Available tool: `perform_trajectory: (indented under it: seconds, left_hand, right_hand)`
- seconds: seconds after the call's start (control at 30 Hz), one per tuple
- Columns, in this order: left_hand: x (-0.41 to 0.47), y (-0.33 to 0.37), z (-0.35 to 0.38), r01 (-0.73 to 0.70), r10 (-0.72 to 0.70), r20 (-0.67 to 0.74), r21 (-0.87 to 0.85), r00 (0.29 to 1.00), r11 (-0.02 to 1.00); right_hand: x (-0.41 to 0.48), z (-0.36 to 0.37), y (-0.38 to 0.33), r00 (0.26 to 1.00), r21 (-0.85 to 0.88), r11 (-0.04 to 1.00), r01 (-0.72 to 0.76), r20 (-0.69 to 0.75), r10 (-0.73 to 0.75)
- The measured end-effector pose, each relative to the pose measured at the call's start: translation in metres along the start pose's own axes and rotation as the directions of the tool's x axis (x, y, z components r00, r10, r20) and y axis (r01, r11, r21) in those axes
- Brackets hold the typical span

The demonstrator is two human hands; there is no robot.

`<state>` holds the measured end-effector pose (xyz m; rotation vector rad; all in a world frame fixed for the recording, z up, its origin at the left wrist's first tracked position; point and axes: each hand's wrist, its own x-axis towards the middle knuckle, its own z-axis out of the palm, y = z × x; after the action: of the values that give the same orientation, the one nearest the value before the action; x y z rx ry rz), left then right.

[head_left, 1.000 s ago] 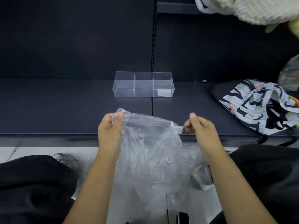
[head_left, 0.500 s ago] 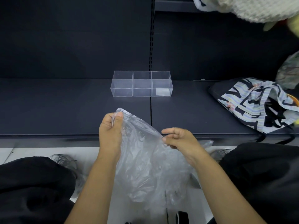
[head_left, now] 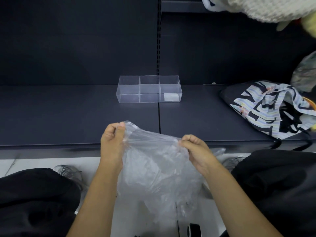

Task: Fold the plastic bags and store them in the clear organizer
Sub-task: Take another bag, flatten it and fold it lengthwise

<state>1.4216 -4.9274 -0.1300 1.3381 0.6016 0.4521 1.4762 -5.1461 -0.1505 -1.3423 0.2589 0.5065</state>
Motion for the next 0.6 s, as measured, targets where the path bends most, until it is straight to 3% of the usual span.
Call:
perform_trajectory:
  seconds: [0.23, 0.33, 0.37, 0.4, 0.47, 0.53, 0.6]
  left_hand:
    - [0.000, -0.022, 0.001, -0.040, 0.061, -0.080, 0.244, 0.995, 0.969]
    - [0.000, -0.027, 0.000, -0.063, 0.087, -0.071, 0.295, 0.994, 0.953]
    - [0.000, -0.028, 0.000, -0.073, 0.099, -0.069, 0.305, 0.993, 0.949]
    - [0.001, -0.030, -0.002, -0.082, 0.111, -0.077, 0.317, 0.991, 0.945]
    - [0.002, -0.033, -0.004, -0.076, 0.125, -0.122, 0.342, 0.985, 0.936]
    - [0.003, -0.036, -0.006, -0.045, 0.117, -0.189, 0.346, 0.975, 0.937]
    - [0.004, -0.037, -0.007, 0.004, 0.081, -0.259, 0.309, 0.963, 0.951]
  right_hand:
    - [0.007, 0.001, -0.005, 0.901, 0.032, 0.937, 0.347, -0.289, -0.324]
    - [0.007, -0.002, -0.013, 0.835, -0.095, 0.923, 0.372, -0.400, -0.378]
    - [0.006, -0.003, -0.017, 0.847, -0.105, 0.937, 0.332, -0.403, -0.346]
    - [0.004, -0.005, -0.020, 0.894, -0.094, 0.965, 0.246, -0.363, -0.263]
    - [-0.001, -0.010, -0.025, 0.991, -0.083, 0.996, 0.017, -0.131, -0.028]
    - [-0.005, -0.016, -0.025, 0.983, -0.189, 0.978, -0.085, 0.147, 0.114]
    - [-0.008, -0.016, -0.021, 0.948, -0.314, 0.949, -0.033, 0.291, 0.130]
